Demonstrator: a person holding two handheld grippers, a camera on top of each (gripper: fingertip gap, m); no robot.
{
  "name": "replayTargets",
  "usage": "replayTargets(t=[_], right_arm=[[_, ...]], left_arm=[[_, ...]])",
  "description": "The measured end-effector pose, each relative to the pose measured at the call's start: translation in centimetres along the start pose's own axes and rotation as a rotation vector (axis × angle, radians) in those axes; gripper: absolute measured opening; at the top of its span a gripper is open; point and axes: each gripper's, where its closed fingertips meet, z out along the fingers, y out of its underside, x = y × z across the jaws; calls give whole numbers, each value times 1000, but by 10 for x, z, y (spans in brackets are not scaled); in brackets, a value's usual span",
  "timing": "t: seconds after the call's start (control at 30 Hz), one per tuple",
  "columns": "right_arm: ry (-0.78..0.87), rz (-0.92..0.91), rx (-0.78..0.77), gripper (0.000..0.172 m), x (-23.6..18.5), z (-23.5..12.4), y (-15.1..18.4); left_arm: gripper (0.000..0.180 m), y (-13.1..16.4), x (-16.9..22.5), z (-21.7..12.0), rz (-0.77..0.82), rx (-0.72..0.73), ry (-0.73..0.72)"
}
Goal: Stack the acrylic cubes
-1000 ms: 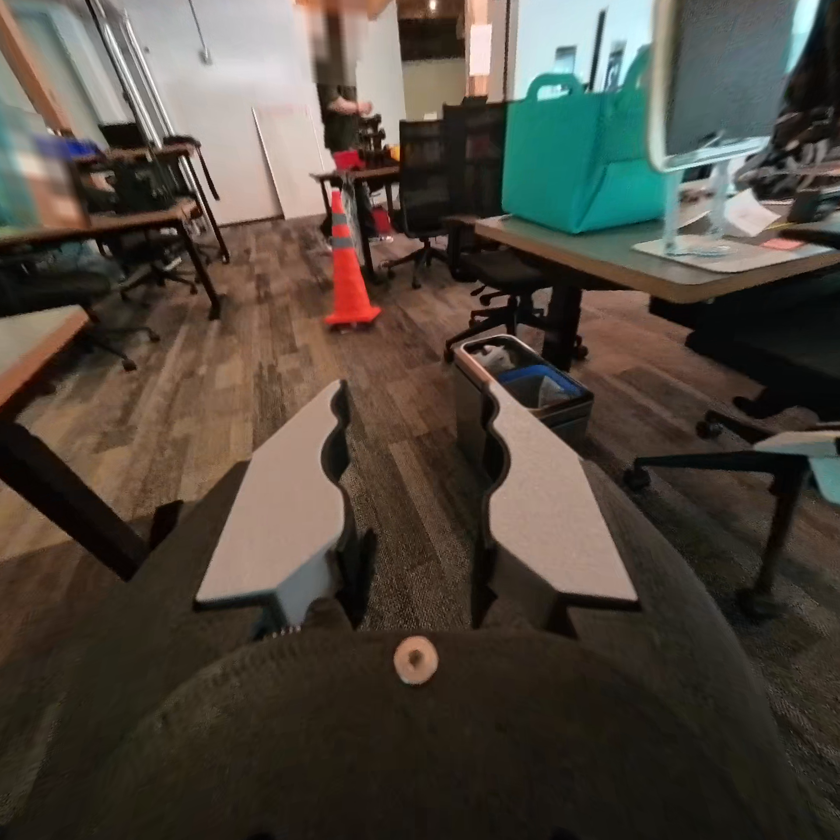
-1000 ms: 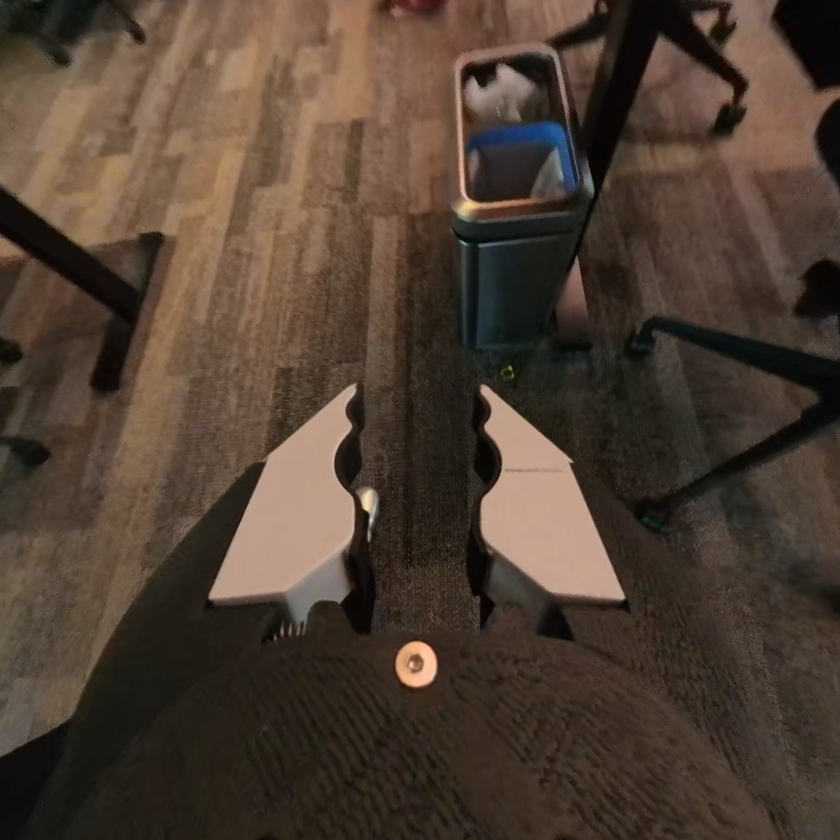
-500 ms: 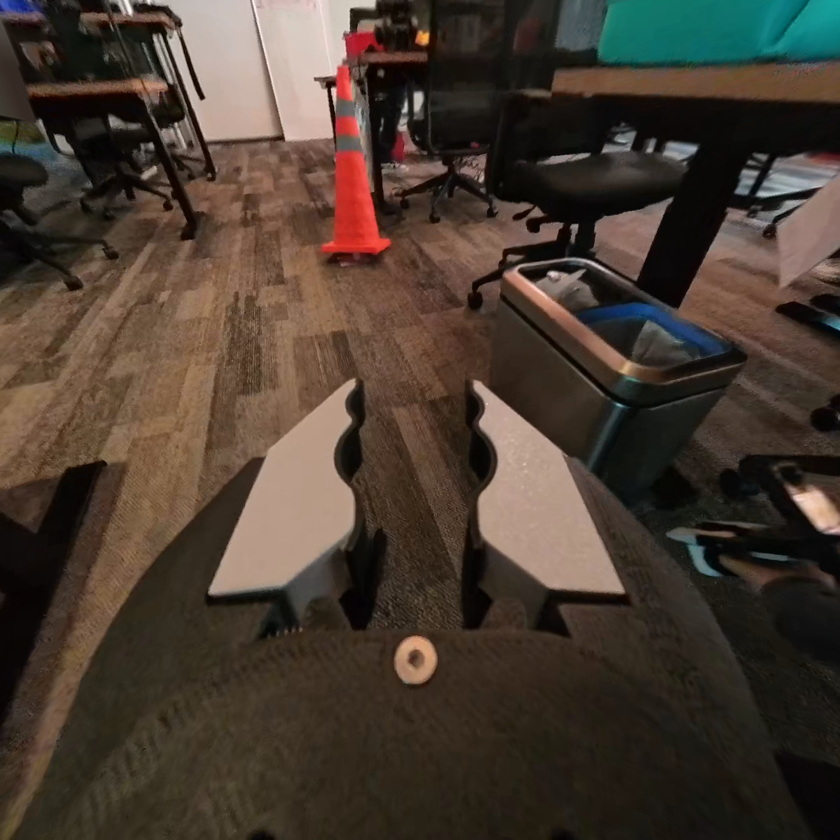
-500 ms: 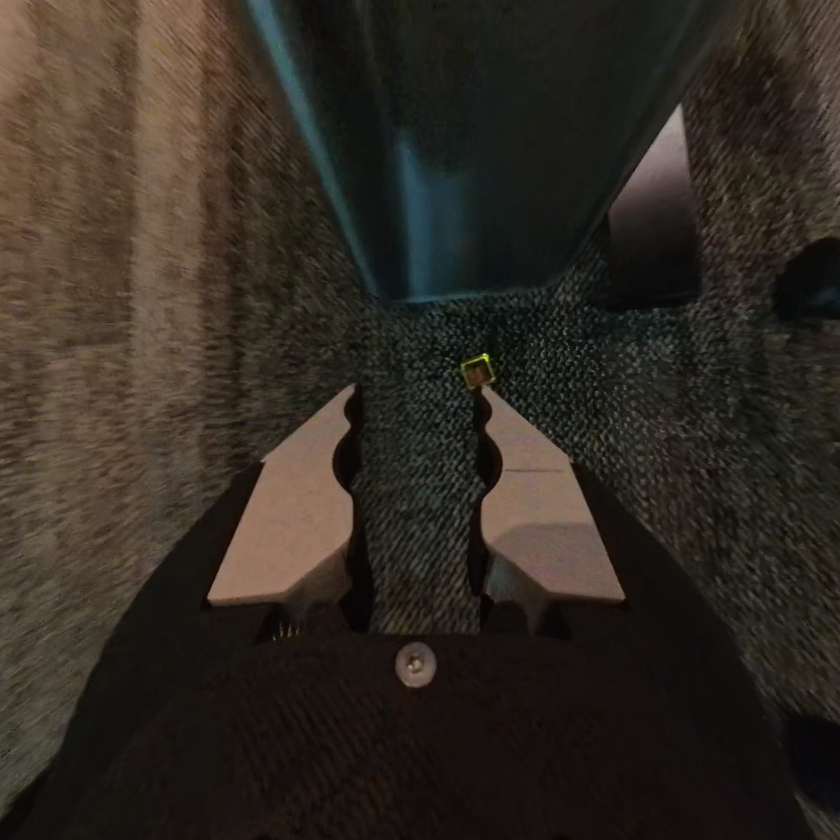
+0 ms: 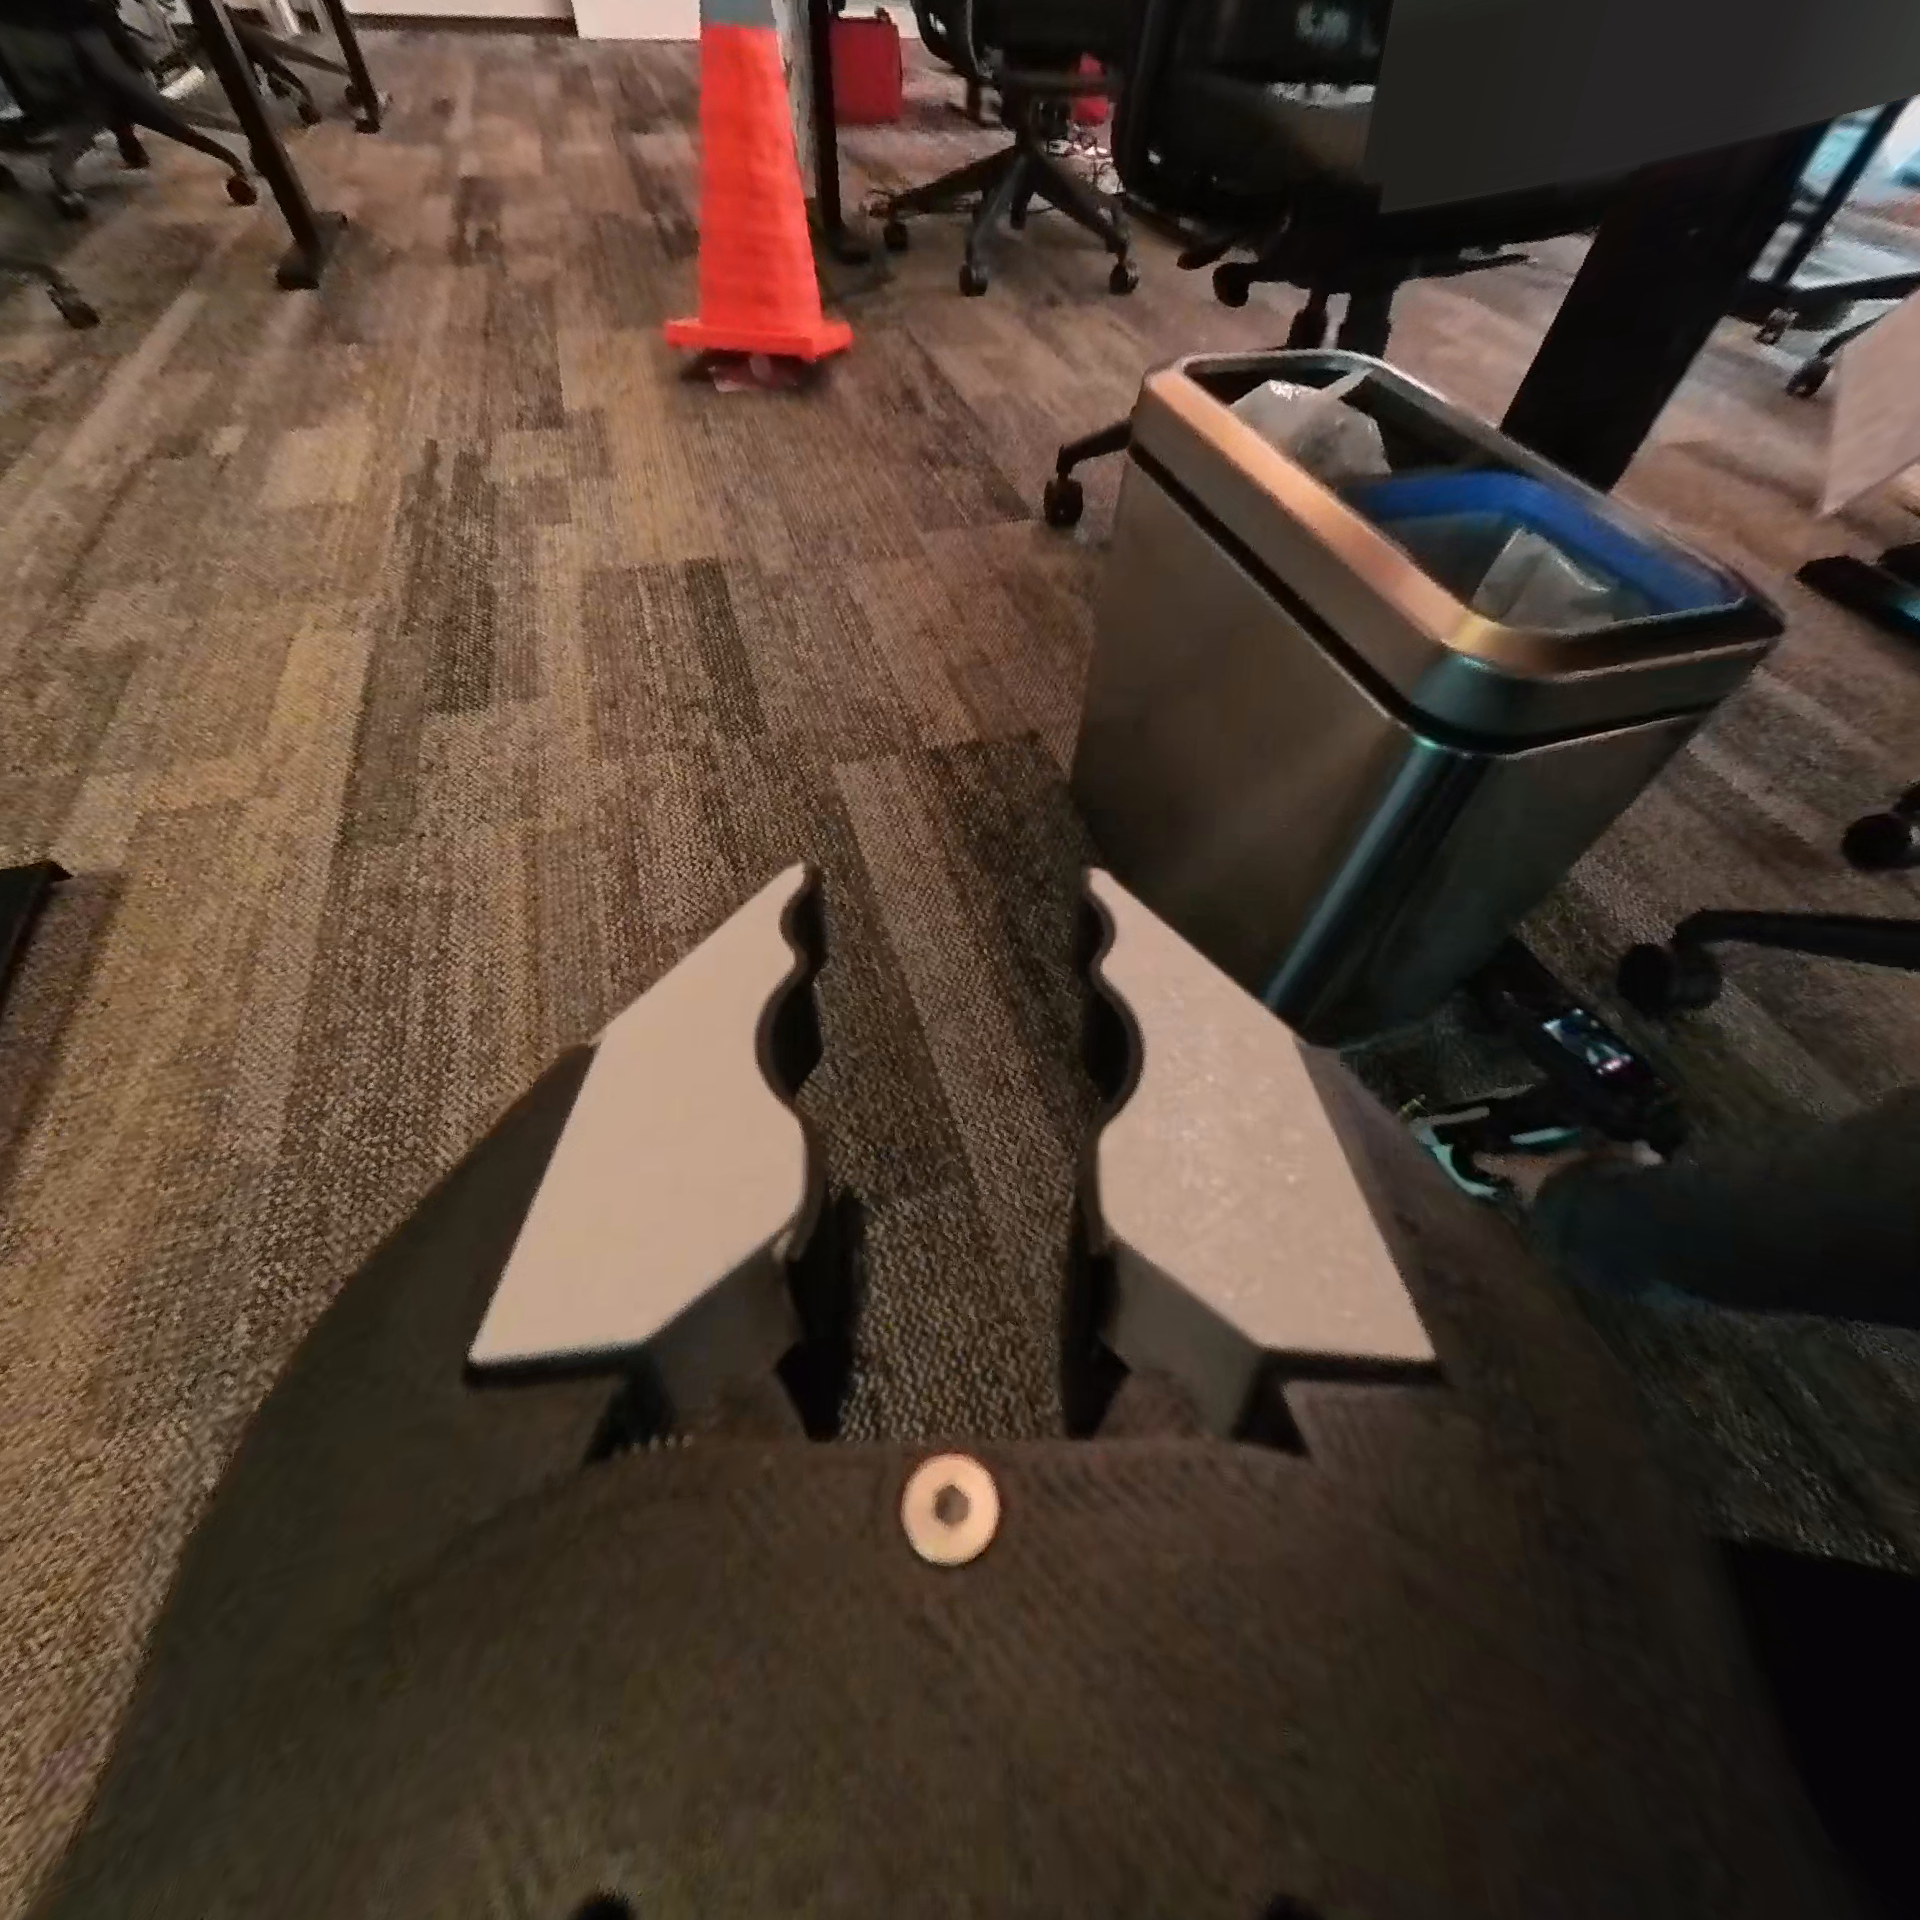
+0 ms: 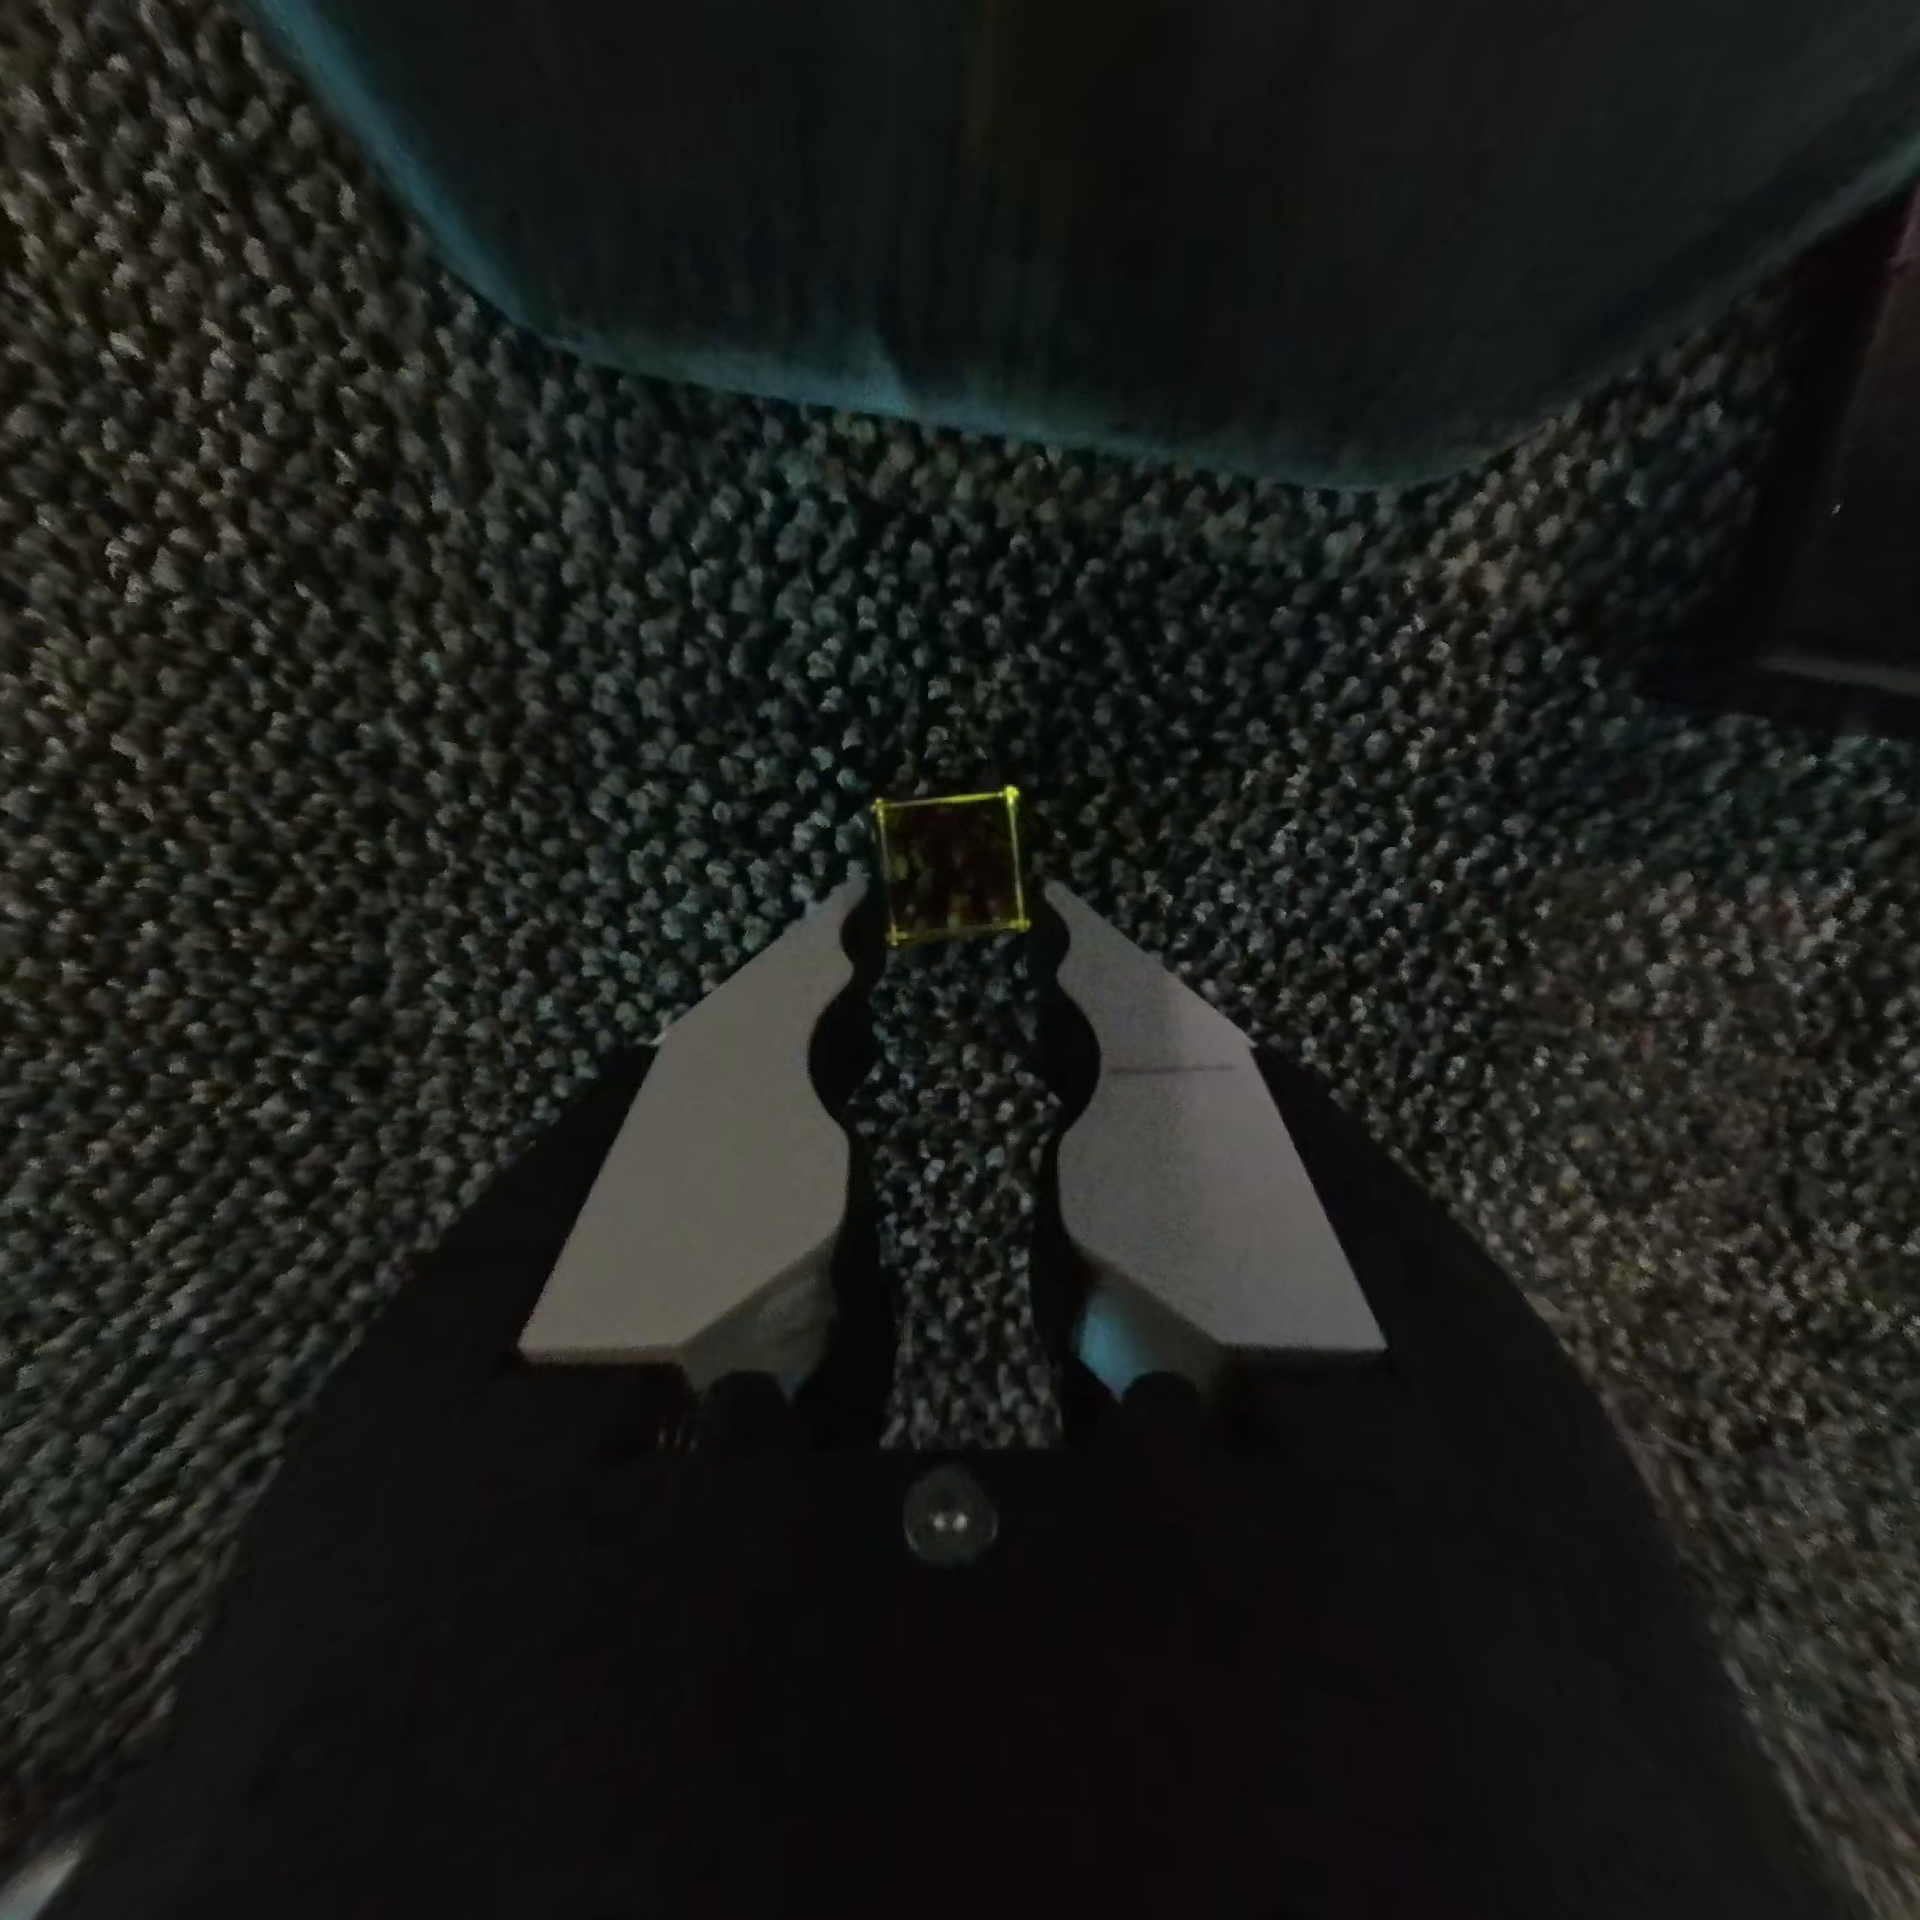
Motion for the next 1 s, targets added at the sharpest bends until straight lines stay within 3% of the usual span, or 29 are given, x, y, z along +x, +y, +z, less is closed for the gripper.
replayTargets(t=[0.1,0.2,0.3,0.4,0.47,0.53,0.63,0.8,0.9,1.0], right_arm=[[-41,33,-48,25,-11,-41,-8],[-68,114,-76,25,-21,-119,-11],[-72,191,-156,25,-22,-221,5],[-70,261,-215,25,-22,-343,21],[-60,293,-201,25,-19,-426,28],[-25,278,-268,24,-14,-498,55],[25,283,-409,25,-3,-584,100],[160,373,-235,25,35,-681,97],[273,501,-291,25,23,-732,155],[373,804,-260,25,-39,-776,229]], left_arm=[[43,-31,11,-4,-21,48,-27],[45,-72,27,-5,-32,53,-29],[44,-122,36,-12,-38,46,-27],[45,-178,46,-23,-34,25,7],[44,-215,36,-35,-4,28,-46],[45,-253,32,-42,-19,55,-33],[46,-302,46,-37,-7,72,79],[46,-376,109,-18,150,157,345],[47,-410,163,-17,181,209,573],[50,-436,232,-38,204,245,879]])
